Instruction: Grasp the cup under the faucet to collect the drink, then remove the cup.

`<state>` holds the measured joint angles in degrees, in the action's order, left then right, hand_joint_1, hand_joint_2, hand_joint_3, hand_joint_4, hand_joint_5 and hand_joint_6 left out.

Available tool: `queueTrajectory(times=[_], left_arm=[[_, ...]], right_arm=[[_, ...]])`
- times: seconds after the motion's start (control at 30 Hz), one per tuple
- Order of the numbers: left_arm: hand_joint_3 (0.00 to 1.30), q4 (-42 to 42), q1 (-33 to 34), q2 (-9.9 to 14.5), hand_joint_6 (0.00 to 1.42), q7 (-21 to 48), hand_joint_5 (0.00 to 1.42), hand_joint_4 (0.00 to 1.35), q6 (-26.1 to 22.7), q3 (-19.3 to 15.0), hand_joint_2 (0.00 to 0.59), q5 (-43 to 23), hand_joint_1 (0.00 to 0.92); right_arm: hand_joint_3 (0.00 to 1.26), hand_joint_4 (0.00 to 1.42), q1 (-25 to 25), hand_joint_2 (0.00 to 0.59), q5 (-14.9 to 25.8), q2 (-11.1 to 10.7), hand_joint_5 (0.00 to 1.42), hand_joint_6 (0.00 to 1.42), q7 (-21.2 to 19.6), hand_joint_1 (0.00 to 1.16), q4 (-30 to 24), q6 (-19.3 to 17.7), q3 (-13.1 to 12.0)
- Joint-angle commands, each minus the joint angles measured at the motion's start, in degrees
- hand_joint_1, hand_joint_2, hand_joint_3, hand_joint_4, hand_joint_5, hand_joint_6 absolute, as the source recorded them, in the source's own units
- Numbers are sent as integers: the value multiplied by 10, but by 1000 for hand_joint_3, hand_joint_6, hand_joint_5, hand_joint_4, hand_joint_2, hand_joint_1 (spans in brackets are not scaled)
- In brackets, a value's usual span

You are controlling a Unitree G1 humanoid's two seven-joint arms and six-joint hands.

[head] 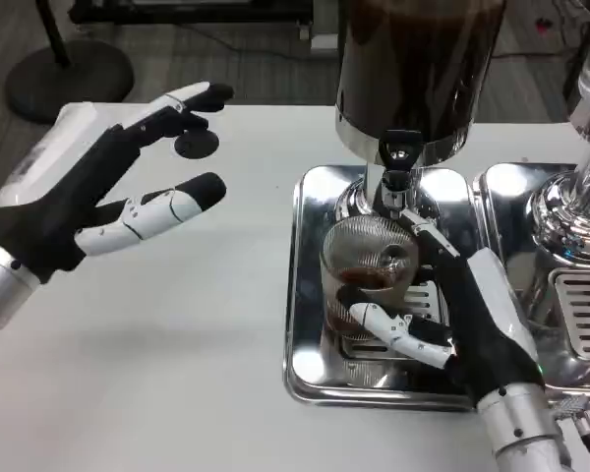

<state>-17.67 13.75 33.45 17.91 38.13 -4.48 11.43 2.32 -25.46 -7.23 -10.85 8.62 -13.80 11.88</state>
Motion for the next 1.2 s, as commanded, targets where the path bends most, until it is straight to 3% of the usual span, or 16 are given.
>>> queueTrajectory(times=[0.03, 0.27, 0.7, 1.0, 1.2], left_arm=[[181, -5, -9, 8, 247, -8, 243, 186, -3, -6, 156, -5, 0], [190, -11, -6, 12, 252, -3, 263, 210, -2, -6, 159, -6, 0], [250, -21, -3, 16, 254, 3, 277, 246, -2, -3, 179, -9, 0], [284, -26, -2, 17, 254, 5, 288, 267, -2, -3, 179, -11, 0], [290, -27, -2, 18, 254, 7, 301, 278, -4, -2, 180, -15, 0]], right_arm=[[221, 197, 3, 199, -4, 2, 310, 410, -13, 628, -2, -9, 2], [216, 204, 2, 196, -9, -3, 328, 419, -5, 632, -7, -1, 6], [48, 89, -4, 178, -13, -8, 277, 366, 17, 635, -10, 15, 13], [88, 123, -4, 174, -22, -6, 309, 397, 15, 648, -16, 26, 13], [148, 177, -2, 174, -34, -6, 367, 440, 13, 731, -25, 41, 16]])
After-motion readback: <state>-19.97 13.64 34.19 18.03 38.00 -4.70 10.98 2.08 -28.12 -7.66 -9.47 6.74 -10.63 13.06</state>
